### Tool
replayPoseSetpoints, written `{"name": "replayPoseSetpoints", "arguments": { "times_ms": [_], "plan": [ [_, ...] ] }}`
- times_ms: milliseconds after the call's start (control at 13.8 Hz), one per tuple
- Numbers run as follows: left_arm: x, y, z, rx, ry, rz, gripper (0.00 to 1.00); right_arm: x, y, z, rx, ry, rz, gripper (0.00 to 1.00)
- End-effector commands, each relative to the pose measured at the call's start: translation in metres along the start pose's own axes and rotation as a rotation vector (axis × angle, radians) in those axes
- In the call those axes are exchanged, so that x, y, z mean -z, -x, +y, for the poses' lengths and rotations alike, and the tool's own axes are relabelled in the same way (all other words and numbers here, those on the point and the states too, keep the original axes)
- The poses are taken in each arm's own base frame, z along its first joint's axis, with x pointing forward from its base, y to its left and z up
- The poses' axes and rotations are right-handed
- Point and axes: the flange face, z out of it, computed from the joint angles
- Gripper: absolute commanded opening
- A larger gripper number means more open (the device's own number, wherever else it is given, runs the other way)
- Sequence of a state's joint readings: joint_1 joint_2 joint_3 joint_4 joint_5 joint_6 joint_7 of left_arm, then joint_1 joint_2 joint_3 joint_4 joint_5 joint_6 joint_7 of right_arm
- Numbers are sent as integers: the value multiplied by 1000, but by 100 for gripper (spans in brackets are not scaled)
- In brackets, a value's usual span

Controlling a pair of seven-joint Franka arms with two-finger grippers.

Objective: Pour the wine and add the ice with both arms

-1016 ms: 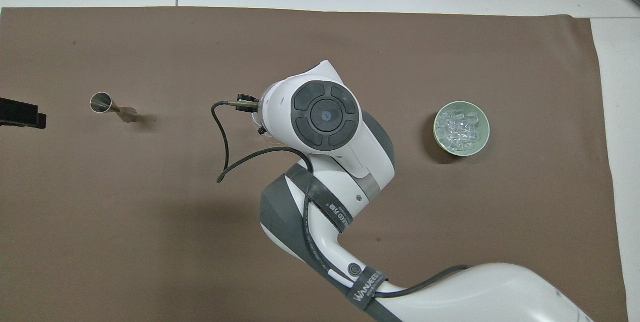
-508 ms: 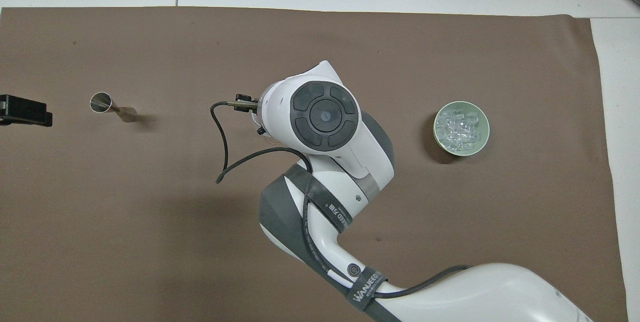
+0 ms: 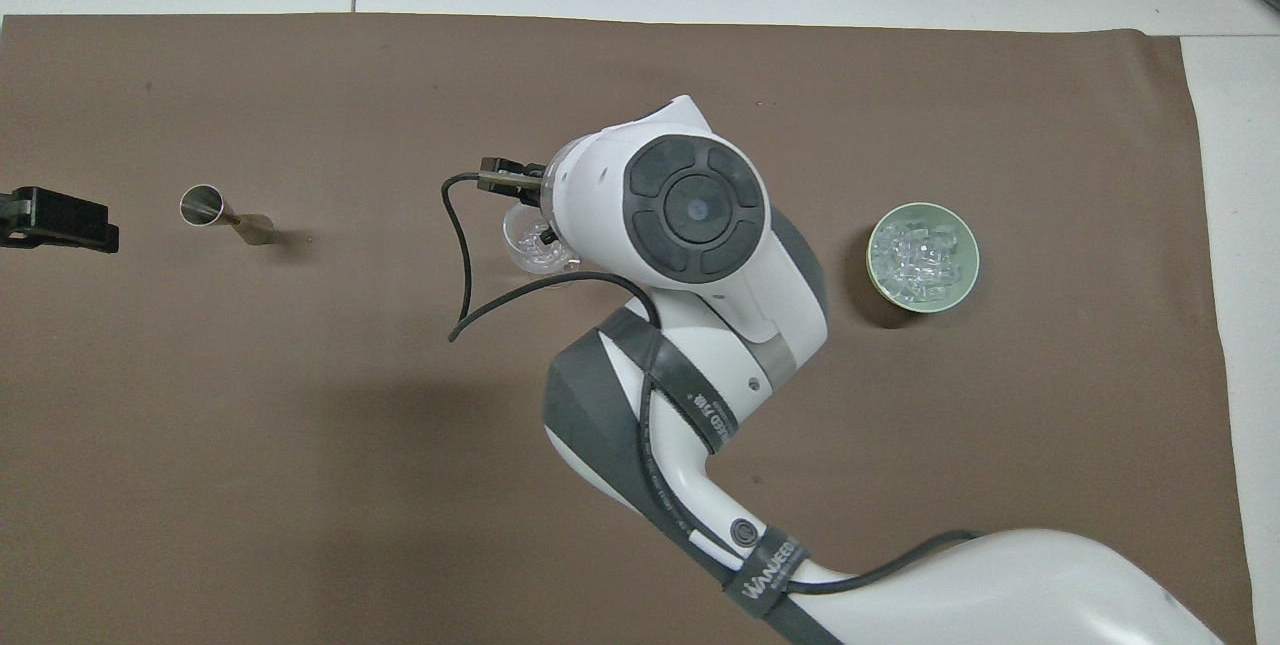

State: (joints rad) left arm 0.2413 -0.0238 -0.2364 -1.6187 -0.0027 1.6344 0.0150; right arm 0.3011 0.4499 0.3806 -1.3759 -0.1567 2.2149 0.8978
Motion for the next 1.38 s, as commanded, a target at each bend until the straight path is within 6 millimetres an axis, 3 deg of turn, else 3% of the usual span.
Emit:
{"name": "replayPoseSetpoints", "arguments": {
  "times_ms": [0,218,435,581,798,1089,1306],
  "plan": [
    [1,0,6,-6,-16,17,100,40,-12,31,-38,65,37,100],
    [11,-2,17,-26,-17,39,100,67,-27,72,-82,116,72,100],
    [13,-2,12,-25,-16,45,100,97,-34,107,-50,212,49,100],
    [11,-1,14,-29,-19,30,100,122,-48,142,-43,273,20,100],
    [10,-1,16,-31,-25,28,100,143,-62,184,-29,326,-41,100],
    [9,-2,9,-17,-19,31,100,176,-58,208,-93,350,-115,100],
    [5,-4,5,-11,-16,27,100,184,-62,219,-88,357,-127,100]
  ]
}}
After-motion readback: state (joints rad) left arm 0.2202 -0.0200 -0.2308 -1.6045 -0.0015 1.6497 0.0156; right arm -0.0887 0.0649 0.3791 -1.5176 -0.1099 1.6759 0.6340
